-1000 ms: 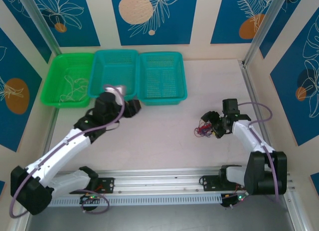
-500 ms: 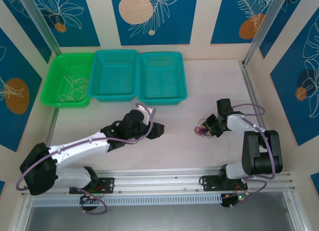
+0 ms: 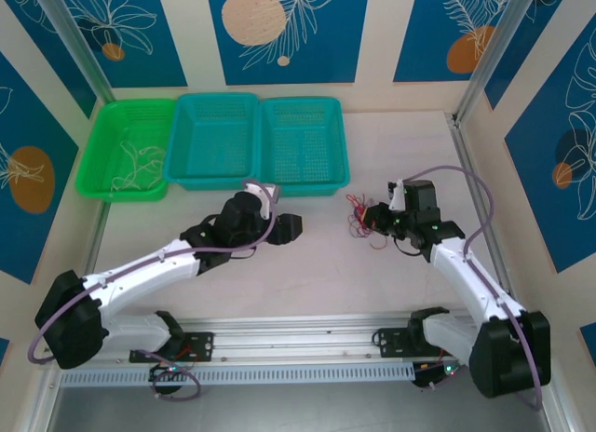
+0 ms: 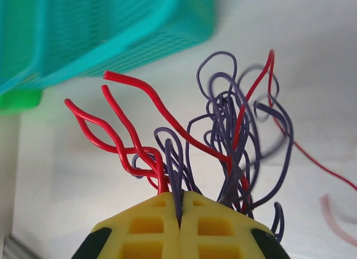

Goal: Untangle the cables

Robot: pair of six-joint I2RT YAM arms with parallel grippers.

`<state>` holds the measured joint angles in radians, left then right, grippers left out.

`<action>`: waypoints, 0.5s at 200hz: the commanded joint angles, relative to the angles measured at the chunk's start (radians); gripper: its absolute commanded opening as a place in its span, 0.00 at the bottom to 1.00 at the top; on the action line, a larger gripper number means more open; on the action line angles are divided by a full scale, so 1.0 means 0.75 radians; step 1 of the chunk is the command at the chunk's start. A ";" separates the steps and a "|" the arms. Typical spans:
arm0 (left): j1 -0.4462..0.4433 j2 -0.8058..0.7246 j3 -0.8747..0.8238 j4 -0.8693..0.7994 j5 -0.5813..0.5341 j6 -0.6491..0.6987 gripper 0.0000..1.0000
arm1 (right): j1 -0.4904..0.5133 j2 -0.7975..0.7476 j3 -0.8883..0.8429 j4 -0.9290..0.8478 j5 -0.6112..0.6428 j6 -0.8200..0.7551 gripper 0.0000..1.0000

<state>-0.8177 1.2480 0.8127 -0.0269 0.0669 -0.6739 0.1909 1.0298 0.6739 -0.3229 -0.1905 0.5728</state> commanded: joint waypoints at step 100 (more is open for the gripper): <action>0.021 0.398 -0.092 0.814 0.426 -0.623 0.70 | 0.058 -0.157 0.039 0.249 -0.429 0.212 0.00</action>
<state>-0.8078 1.4921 0.7429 0.4019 0.3130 -1.0290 0.2291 0.9257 0.6769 -0.1978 -0.4316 0.6640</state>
